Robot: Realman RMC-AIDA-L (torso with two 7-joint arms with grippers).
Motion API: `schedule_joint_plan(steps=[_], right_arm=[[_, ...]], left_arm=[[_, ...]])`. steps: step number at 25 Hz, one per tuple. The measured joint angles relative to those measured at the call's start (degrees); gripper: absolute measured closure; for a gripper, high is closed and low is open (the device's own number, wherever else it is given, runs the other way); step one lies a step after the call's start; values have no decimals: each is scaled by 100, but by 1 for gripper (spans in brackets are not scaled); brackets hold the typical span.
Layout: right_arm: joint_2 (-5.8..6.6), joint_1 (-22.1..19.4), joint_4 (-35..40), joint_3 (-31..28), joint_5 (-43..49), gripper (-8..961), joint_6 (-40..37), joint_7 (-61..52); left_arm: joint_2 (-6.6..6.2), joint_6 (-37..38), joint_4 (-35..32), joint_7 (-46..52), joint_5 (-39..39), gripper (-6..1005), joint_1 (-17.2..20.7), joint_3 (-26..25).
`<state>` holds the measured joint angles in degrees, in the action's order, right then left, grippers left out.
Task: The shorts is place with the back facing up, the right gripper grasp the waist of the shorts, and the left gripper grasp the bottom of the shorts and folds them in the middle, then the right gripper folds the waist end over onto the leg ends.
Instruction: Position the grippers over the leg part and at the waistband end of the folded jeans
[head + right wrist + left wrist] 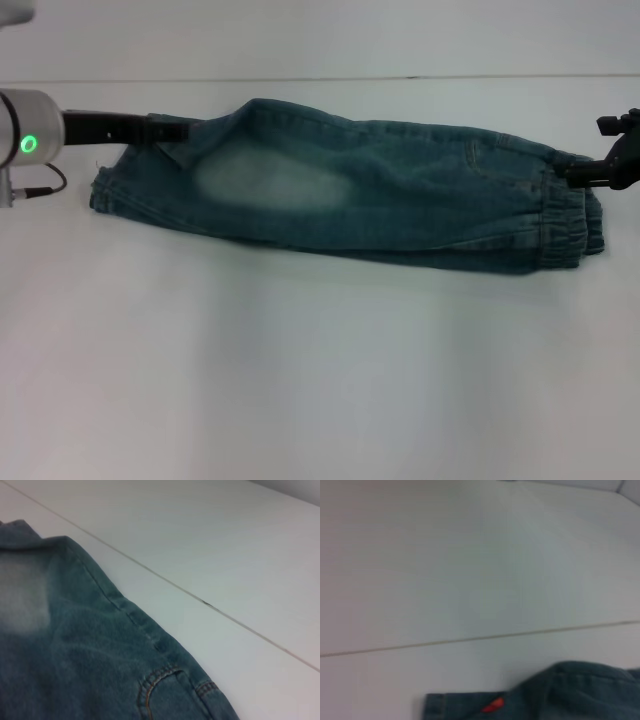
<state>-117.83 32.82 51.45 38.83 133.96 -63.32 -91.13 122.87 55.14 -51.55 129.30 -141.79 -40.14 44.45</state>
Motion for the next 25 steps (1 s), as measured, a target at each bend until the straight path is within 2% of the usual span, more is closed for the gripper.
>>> schedule_joint_plan(steps=[2, 4, 8, 12, 14, 19, 25], right_arm=[[-1, -35, 30, -21, -85, 117, -67, -5], [-1, -87, 63, -24, -217, 76, -124, -6], [31, -245, 150, -25, -578, 45, -340, 1], [43, -395, 208, -32, -873, 38, -593, 25], [43, -447, 211, -34, -994, 38, -716, 37], [-10, -494, 214, -41, -1099, 38, -882, 96], [-65, -496, 205, -43, -1103, 38, -885, 105]], left_arm=[[68, 127, -71, -281, 6, 69, 3, 57], [127, 187, -127, -659, 108, 68, 11, 152], [144, 7, -158, -1107, 572, 67, 107, 587], [149, -736, -174, -1534, 868, 65, 265, 1257], [133, -1441, -61, -1595, 798, 66, 324, 1925], [131, -1864, 105, -1600, 364, 72, 269, 2270], [128, -1964, 254, -1544, -85, 80, 181, 2362]])
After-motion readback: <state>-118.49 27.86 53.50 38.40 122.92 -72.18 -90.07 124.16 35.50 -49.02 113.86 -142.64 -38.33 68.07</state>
